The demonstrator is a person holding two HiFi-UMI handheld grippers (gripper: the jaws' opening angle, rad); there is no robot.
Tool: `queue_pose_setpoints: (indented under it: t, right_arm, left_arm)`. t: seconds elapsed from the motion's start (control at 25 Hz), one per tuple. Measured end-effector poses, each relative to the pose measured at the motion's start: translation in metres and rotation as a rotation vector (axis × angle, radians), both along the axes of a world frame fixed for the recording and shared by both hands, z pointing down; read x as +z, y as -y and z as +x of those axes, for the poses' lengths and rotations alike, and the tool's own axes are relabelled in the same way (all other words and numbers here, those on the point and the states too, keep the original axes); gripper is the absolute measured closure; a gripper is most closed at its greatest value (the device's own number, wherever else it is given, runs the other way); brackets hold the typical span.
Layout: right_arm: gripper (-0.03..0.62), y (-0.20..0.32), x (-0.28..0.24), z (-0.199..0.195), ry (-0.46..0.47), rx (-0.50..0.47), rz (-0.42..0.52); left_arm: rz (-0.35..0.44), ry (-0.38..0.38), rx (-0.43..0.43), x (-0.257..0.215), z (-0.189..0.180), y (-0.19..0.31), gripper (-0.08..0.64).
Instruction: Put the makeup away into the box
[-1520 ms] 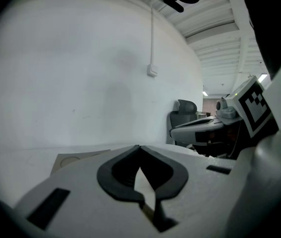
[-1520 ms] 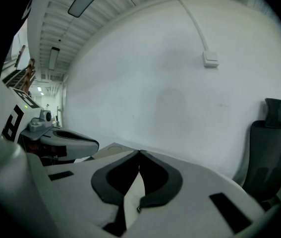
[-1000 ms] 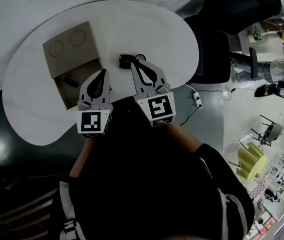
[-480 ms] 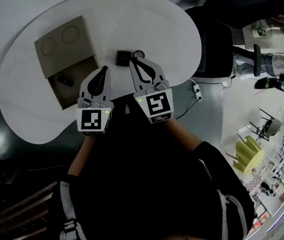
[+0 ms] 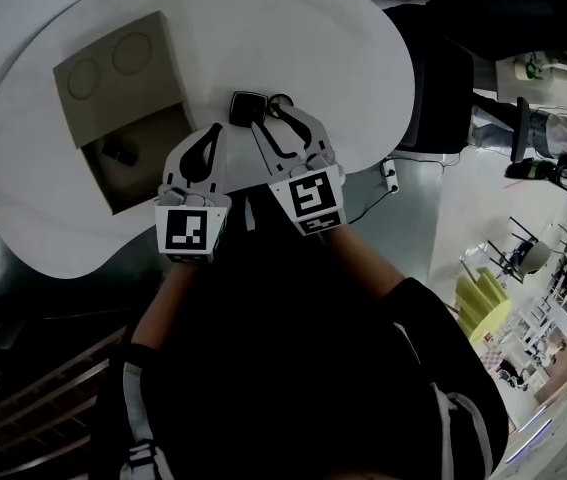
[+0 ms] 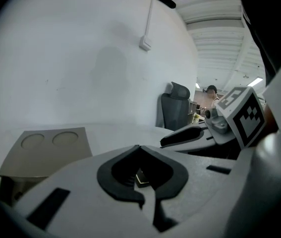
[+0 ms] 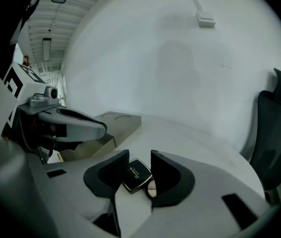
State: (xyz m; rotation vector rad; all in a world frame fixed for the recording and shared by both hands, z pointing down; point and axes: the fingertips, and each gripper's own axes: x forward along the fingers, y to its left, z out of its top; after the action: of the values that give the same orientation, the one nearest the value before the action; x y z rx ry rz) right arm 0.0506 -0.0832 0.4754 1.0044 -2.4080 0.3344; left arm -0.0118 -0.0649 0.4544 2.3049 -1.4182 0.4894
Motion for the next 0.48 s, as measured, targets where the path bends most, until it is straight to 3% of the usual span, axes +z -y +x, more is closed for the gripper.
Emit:
queue_pose_setpoints:
  t: [0.2,0.48]
  right_arm:
    - [0.347,-0.001,0.021,-0.006,-0.113,-0.117,-0.025]
    - [0.303,-0.008,0.054,-0.017,-0.312,-0.333,-0.044]
  left_arm:
    - [-0.024,0.001,-0.010,0.010,0.000,0.001,0.552]
    - [-0.051,-0.002,-0.023,0.021,0.000,0.000,0.552]
